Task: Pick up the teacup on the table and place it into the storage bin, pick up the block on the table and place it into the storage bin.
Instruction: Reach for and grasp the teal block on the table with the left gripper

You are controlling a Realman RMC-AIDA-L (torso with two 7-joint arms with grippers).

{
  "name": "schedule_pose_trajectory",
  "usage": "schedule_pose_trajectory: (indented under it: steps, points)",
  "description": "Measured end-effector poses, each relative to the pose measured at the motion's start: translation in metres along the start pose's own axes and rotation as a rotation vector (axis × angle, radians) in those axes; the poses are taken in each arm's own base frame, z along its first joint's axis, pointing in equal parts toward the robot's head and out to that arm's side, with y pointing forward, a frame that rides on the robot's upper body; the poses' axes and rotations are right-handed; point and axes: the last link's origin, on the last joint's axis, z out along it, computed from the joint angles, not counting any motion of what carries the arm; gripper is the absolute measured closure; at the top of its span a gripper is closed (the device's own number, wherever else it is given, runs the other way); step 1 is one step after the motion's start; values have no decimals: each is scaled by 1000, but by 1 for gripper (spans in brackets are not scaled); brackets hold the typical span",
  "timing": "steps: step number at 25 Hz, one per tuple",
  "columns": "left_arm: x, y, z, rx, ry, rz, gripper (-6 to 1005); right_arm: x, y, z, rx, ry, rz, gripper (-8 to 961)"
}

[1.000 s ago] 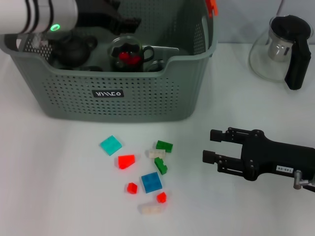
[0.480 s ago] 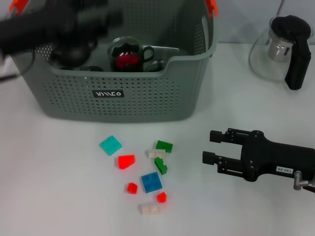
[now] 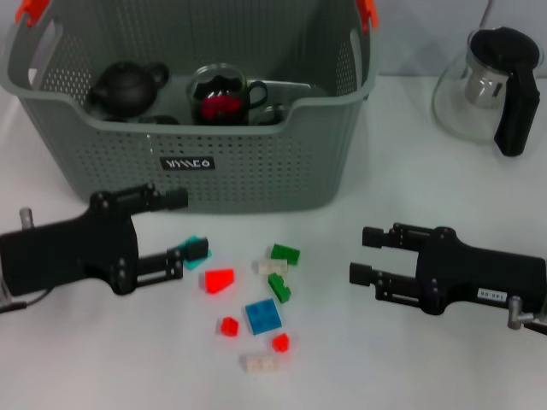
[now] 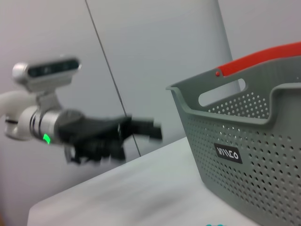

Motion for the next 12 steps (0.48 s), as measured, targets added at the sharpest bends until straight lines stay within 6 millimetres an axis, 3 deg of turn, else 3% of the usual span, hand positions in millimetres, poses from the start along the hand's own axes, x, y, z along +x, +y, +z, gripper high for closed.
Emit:
schedule_pose_trajectory:
  steps: [6, 12]
  points:
    - [-35, 9, 6, 60, -102, 58, 299, 0, -2, -2, 11, 6, 16, 280]
    - [-59, 0, 19, 156, -191, 66, 328, 0, -2, -3, 11, 6, 33, 280]
